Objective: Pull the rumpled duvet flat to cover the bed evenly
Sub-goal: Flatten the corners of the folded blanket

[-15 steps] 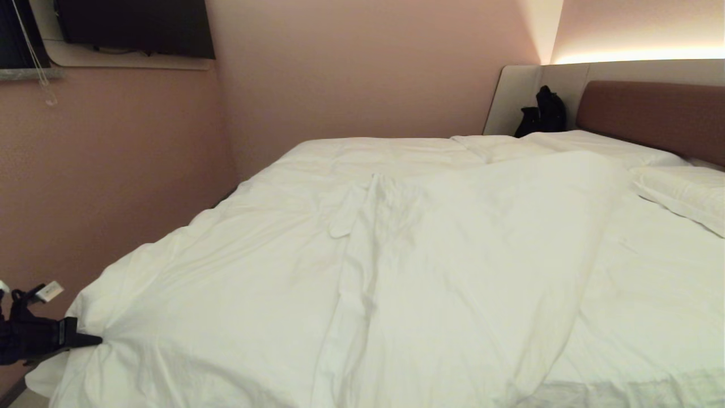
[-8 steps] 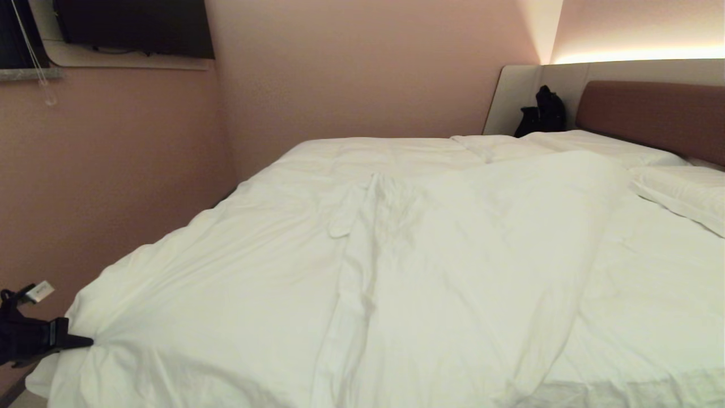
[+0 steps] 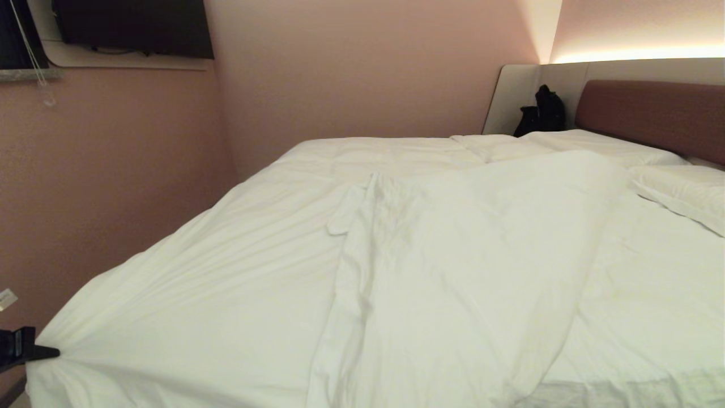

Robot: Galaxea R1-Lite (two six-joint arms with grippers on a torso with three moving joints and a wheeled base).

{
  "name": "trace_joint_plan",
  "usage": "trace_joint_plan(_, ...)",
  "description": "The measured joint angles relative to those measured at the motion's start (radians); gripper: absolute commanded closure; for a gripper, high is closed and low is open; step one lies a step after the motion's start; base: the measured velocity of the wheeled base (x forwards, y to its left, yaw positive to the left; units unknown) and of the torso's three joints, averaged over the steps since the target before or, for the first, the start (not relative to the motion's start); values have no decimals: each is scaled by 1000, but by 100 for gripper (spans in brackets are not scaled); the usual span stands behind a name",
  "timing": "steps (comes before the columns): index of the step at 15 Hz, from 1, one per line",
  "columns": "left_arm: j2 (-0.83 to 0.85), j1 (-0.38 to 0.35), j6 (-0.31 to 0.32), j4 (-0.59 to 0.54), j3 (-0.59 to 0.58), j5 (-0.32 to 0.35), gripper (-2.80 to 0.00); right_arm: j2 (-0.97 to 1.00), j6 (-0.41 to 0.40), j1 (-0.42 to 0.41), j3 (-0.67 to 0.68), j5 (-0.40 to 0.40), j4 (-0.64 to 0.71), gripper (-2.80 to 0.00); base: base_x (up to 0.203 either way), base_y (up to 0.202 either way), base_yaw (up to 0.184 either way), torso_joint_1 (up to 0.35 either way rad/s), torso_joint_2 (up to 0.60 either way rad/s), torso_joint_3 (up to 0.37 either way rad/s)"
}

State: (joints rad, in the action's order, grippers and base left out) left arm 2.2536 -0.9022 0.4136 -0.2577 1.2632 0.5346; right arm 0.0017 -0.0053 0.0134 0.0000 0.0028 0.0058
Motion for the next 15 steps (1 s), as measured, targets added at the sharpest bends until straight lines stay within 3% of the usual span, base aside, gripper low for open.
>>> trace_joint_plan(15,2,-40,-2,14,-9,-24,0,0,-1,0,0,0,0,0,0,0,0,0,0,0)
